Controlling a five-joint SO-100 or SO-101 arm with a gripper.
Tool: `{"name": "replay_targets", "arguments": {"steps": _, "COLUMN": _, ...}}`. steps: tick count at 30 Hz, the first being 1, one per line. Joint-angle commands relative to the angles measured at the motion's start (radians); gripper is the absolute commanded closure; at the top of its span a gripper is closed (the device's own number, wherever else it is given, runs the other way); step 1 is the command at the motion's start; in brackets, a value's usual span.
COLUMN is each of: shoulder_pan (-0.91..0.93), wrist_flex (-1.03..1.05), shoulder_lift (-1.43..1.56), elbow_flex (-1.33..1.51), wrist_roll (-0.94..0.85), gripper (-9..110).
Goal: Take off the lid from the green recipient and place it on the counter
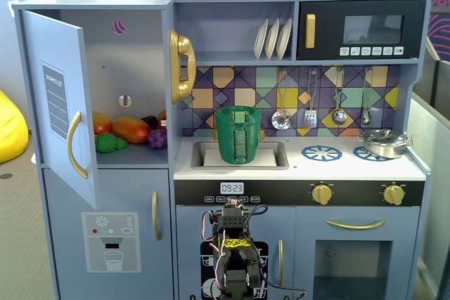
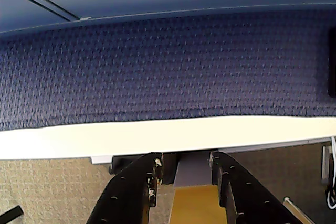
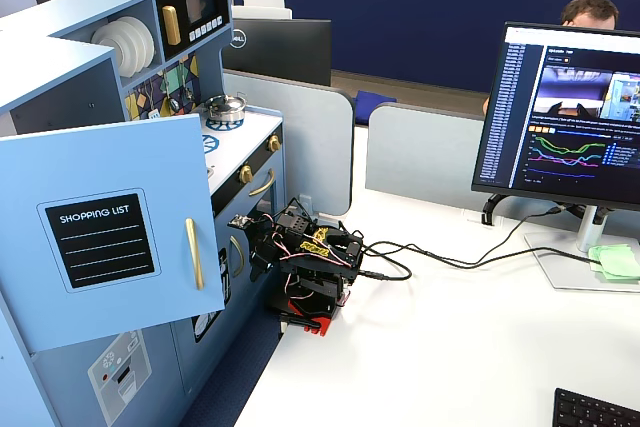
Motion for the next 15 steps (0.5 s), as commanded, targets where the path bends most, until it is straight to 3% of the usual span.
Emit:
{"name": "replay_targets", "arguments": {"steps": 1, "shoulder_pan": 0.104, "wrist_flex": 0.186, "shoulder_lift": 0.003, "elbow_flex": -0.003, "wrist_roll": 0.023, "gripper": 101}}
{"name": "replay_targets", "arguments": {"steps": 12, "shoulder_pan": 0.110, "wrist_flex": 0.183, "shoulder_lift": 0.003, "elbow_flex": -0.005, "wrist_roll": 0.002, "gripper": 101}}
{"name": "replay_targets", "arguments": {"steps": 15, "shoulder_pan": 0.150, "wrist_flex": 0.037, "shoulder_lift": 0.002, "elbow_flex": -0.029, "wrist_roll": -0.095, "gripper": 101}}
